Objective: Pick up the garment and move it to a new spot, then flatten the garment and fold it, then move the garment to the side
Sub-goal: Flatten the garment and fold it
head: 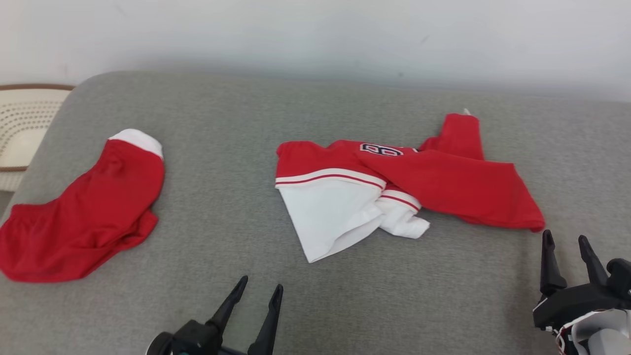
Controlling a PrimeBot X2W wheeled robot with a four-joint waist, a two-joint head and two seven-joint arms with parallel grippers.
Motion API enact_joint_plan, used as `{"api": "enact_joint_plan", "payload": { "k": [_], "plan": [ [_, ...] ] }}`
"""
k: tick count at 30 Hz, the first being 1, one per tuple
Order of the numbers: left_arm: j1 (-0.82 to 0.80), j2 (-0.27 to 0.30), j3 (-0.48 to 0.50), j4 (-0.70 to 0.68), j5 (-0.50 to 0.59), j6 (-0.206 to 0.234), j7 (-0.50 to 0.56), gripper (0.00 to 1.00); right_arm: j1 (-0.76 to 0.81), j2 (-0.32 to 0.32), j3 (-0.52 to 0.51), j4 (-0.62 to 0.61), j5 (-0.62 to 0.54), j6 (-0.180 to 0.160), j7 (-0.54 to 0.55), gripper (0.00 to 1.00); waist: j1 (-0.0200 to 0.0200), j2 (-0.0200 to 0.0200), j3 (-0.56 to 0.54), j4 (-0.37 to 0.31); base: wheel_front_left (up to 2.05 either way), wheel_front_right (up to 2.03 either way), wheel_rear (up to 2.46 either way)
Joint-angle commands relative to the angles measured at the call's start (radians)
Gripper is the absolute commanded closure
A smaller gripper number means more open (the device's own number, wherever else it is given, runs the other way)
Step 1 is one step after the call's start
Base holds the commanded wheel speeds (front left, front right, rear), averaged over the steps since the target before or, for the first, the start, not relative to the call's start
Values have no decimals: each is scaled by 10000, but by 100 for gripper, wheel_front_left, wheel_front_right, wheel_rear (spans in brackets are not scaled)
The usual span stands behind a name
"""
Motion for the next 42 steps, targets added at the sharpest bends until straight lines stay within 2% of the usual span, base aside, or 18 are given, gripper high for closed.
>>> {"api": "enact_joint_plan", "payload": {
  "k": [1, 9, 19, 24, 29, 30, 31, 33, 38, 42],
  "plan": [
    [-193, 9, 35, 8, -6, -18, -14, 0, 107, 91, -24, -90, -86, -5, -5, 0, 1, 0, -104, -384, 0, 0, 0],
    [-1345, 9, 147, 964, -16, -131, -14, 0, 36, 524, 49, -615, -209, -3, -5, 0, 1, 0, 425, -1287, 0, 0, 0],
    [-2326, 7, 647, 2843, -572, 186, -14, 0, -211, 677, 65, -844, -246, -3, -4, 0, 1, 0, 985, -2295, 0, 0, 0],
    [-2478, 10, 512, 3278, -819, 6, -14, 0, -214, 732, 8, -852, -94, -5, -5, 0, 1, 0, 1095, -2536, 0, 0, 0],
    [-2585, 13, 395, 3817, -990, 205, 2, 0, -241, 740, 52, -875, -125, -3, -5, 0, 1, 0, 1144, -2714, 0, 0, 0],
    [-2577, 13, 374, 3884, -1009, 256, 10, 4, -253, 740, 54, -887, -143, -5, -5, 0, 1, 0, 1149, -2735, 0, 0, 0],
    [-2573, 12, 352, 3949, -990, 253, 10, 58, -262, 750, 46, -905, -163, -5, -5, 0, 1, 0, 1150, -2750, 0, 0, 0],
    [-2614, 7, 349, 3957, -1034, 171, 22, 100, -271, 781, 21, -941, -203, -5, -5, 0, 1, 0, 1147, -2763, 0, 0, 0],
    [-2464, 9, 520, 2990, -964, -58, -7, 100, -111, 792, -271, -966, -237, -3, -5, 0, 1, 0, 1008, -2420, 0, 0, 0],
    [-2027, 13, 753, 2288, -684, 16, -7, 100, 65, 909, -272, -853, -239, -3, -5, 0, 1, 0, 763, -1936, 0, 0, 0]
  ]
}}
